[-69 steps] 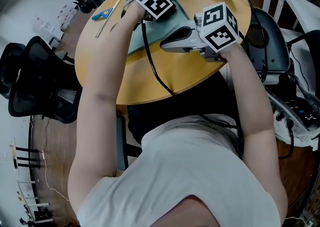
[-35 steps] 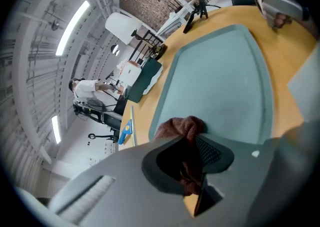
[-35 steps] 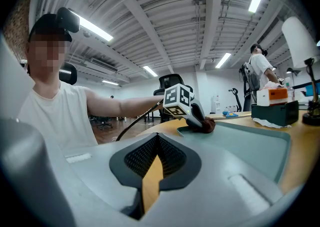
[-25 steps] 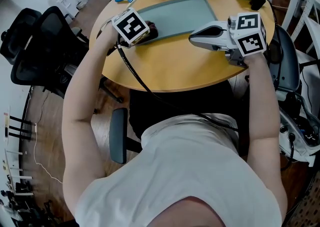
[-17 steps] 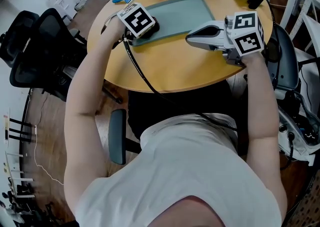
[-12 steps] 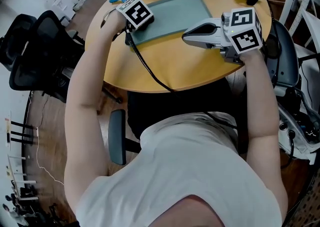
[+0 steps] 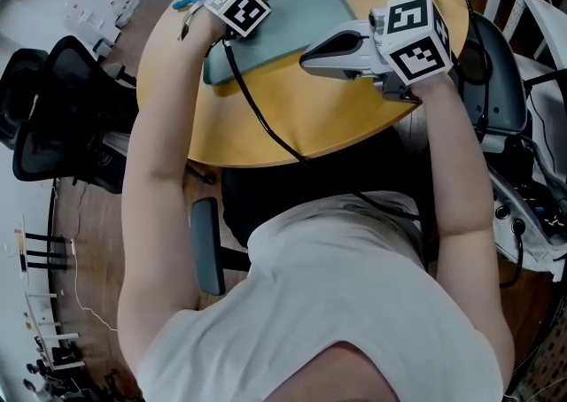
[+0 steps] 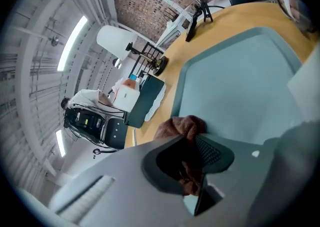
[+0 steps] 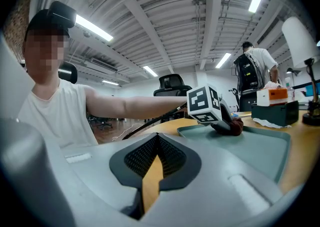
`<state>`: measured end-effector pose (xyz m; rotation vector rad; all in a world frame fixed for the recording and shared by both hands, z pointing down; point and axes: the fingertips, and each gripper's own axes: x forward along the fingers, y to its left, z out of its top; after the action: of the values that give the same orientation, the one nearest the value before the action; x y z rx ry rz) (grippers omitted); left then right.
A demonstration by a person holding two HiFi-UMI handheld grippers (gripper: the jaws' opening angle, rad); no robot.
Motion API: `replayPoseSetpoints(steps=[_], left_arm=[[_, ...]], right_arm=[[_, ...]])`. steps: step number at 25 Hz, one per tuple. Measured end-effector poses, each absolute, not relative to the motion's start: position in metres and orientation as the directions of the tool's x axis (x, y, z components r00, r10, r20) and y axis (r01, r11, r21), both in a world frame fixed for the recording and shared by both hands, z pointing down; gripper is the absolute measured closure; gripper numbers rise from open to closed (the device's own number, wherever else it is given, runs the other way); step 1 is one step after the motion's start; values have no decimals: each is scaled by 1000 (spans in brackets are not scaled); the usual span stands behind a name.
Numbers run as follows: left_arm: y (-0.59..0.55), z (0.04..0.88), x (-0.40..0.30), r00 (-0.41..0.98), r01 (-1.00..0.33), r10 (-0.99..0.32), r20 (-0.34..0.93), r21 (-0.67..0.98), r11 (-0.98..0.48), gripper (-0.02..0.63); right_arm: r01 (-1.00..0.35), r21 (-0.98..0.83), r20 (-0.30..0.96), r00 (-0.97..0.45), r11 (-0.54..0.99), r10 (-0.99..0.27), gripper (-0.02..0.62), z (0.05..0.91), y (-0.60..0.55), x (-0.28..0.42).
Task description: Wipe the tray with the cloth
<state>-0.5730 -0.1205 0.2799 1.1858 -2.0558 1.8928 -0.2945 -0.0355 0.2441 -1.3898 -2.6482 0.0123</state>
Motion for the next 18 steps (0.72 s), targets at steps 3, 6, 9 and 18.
replayPoseSetpoints(steps=[3, 6, 9, 18], left_arm=[[-121, 286, -561, -673, -615, -446, 590, -781, -105, 221], [-108, 291, -539, -622, -675, -409, 668, -722, -151, 221], [-82, 293, -514, -590, -725, -338, 733, -666, -178, 221], [-71, 302, -448, -403, -791, -397, 824, -532, -301, 219]], right_arm=[[818, -82, 127, -558, 570, 820, 594, 246, -35, -294], [819, -78, 131, -556, 568, 821, 594, 247, -36, -294], [818, -74, 133, -558, 570, 819, 594, 248, -37, -293], [820, -79, 131, -555, 567, 821, 594, 251, -36, -292]])
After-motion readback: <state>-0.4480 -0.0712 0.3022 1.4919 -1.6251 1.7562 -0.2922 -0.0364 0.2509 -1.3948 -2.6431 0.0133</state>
